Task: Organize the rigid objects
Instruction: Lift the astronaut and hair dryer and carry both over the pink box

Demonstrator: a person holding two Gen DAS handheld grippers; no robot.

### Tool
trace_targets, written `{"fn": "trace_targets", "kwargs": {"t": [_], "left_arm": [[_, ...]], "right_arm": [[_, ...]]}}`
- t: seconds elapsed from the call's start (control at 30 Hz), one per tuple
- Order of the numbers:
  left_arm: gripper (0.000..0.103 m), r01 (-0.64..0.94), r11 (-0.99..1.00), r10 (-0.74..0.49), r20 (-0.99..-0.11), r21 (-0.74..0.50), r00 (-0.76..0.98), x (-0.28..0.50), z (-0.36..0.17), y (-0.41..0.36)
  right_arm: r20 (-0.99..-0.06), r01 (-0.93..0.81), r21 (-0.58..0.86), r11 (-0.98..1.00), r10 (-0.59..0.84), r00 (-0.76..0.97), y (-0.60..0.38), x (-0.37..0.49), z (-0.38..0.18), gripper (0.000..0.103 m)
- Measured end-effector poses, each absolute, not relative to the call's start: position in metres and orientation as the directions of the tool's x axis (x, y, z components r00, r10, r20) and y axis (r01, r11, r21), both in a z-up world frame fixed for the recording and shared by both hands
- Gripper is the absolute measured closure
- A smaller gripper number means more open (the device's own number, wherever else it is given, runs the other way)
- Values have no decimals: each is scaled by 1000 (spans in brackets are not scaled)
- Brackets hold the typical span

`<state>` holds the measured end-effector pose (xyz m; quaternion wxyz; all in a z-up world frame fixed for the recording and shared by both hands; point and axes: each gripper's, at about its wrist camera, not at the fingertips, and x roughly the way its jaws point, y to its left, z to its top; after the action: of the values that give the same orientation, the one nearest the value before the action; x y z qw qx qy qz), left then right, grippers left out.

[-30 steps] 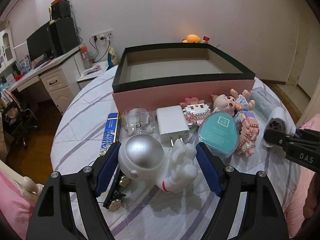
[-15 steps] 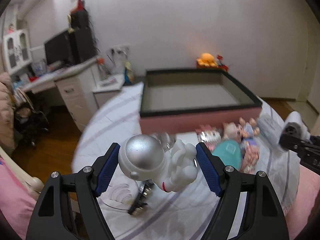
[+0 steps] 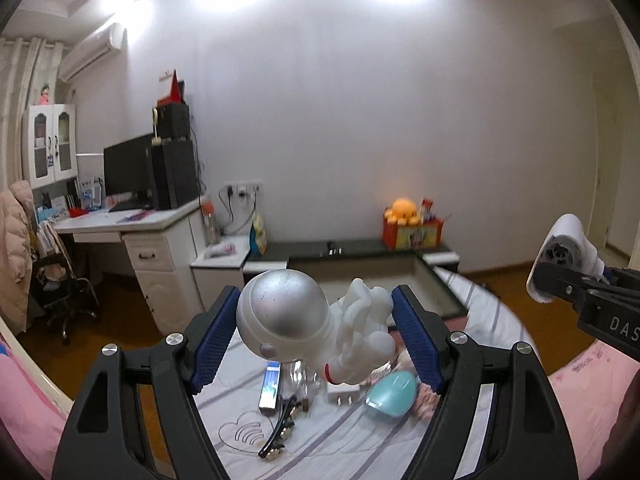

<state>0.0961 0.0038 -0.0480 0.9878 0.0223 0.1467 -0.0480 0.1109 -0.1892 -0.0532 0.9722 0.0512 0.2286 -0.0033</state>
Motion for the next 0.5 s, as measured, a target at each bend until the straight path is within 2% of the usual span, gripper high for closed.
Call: {"fn": "trace_targets", "kwargs": {"t": [0.17, 0.5], "left_arm": [[25, 72, 997, -68, -229, 9, 971, 76, -27, 12], [25, 50, 999, -52, -198, -13, 979, 58, -14, 18]], "right_arm": [[-362, 32, 78, 996, -2, 932, -180, 84, -30, 62], [-337, 20, 54, 998, 0, 941, -165, 71, -25, 61]]}}
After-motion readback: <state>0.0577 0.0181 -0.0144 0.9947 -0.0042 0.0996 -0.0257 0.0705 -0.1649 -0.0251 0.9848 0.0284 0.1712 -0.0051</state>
